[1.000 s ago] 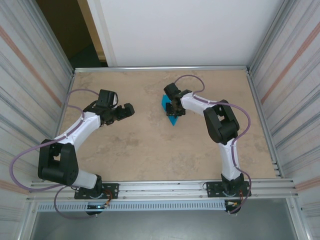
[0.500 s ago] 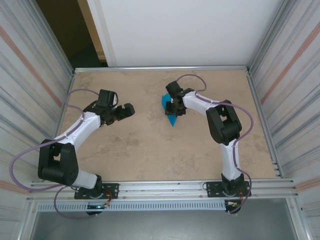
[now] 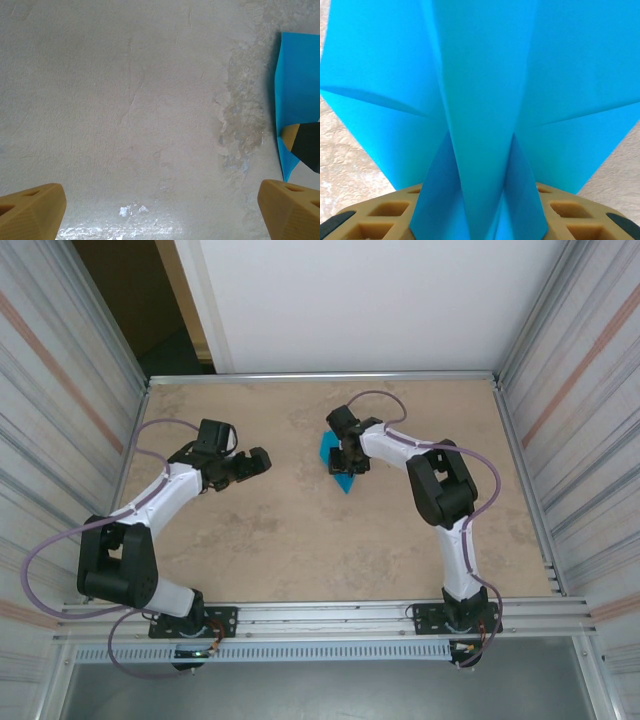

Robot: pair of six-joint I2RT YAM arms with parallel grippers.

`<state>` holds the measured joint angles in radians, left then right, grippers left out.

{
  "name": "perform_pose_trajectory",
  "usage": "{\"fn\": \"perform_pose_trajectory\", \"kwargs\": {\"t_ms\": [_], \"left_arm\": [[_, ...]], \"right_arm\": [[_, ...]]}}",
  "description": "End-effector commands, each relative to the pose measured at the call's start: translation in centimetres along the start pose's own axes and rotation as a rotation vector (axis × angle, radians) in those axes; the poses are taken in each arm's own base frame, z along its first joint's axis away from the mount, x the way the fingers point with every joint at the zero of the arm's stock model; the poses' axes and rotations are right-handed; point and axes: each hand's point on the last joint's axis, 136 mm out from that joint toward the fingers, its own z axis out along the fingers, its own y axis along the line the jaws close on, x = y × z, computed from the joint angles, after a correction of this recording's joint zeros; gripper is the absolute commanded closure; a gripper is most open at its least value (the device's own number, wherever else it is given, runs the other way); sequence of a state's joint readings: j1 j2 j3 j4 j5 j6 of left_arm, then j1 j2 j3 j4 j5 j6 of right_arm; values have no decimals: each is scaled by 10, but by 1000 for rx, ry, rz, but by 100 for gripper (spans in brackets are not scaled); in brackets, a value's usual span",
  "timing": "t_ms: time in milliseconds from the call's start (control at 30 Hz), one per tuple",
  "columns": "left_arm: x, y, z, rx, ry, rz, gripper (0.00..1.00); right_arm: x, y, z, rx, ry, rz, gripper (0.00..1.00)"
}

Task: Fold a paper plane with a square sheet of paper (pick it up from the middle)
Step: Move a paper plane to the center of the table.

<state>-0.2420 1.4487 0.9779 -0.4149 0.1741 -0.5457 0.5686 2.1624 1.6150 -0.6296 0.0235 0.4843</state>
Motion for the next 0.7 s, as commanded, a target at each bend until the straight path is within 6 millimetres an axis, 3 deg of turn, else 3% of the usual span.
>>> {"fn": "perform_pose_trajectory", "kwargs": {"t_ms": [0,333,667], "left_arm": [[0,-2,3,10,6,7,1],[1,-1,3,7,6,7,1],[0,0,3,1,5,3,1]], "right_arm": [[25,-15,23,99,96,-43,52],[37,-29,41,198,132,-51,40],[16,-42,39,244,92,16,39]]}}
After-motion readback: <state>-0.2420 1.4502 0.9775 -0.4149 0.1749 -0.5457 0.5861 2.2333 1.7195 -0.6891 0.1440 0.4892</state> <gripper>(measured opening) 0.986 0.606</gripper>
